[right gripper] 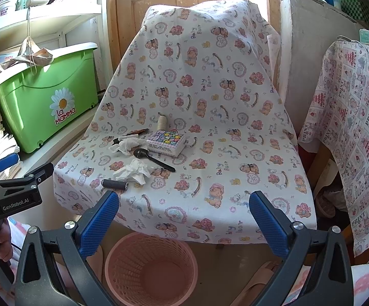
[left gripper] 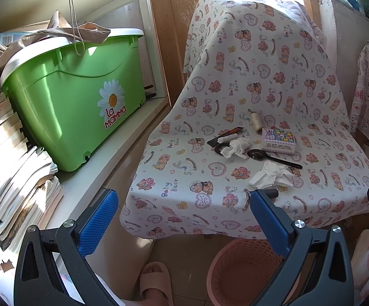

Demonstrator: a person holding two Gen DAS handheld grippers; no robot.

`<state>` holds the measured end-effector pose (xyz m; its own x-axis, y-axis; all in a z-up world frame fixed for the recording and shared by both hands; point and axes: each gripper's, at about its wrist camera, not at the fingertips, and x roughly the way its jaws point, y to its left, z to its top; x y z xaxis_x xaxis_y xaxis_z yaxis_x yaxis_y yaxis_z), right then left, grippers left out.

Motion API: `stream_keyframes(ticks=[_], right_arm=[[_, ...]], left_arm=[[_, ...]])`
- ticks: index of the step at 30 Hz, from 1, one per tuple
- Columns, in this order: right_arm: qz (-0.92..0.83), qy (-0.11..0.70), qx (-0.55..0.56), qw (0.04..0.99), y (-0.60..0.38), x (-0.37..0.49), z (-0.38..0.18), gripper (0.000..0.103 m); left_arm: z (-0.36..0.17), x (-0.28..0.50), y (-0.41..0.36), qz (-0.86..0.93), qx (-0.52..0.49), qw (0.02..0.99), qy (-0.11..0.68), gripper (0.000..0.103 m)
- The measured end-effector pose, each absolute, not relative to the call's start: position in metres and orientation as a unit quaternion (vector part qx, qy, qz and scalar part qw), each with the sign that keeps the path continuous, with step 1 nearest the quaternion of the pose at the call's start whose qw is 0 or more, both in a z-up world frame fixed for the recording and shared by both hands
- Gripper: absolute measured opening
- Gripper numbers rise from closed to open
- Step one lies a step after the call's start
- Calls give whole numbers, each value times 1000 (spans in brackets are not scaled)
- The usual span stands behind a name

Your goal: Collect trash

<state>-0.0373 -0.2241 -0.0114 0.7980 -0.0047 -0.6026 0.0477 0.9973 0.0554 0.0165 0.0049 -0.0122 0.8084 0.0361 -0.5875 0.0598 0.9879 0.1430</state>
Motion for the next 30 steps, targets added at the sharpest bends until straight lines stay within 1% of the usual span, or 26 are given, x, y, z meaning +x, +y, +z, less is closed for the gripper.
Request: stream_keyframes(ticks=[16, 21, 30], right_arm=[[-16, 322, 35, 946, -226, -36, -15, 103], [-14, 334, 37, 942, -228, -35, -20, 103], [-21, 348, 14, 937, -223, -33, -20, 103]], left_arm=[[-13, 15, 3, -1, 82, 948, 308, 102], [-14, 14, 2, 0, 81, 947, 311, 102], [-19, 18, -2, 0, 89, 943, 320, 102]])
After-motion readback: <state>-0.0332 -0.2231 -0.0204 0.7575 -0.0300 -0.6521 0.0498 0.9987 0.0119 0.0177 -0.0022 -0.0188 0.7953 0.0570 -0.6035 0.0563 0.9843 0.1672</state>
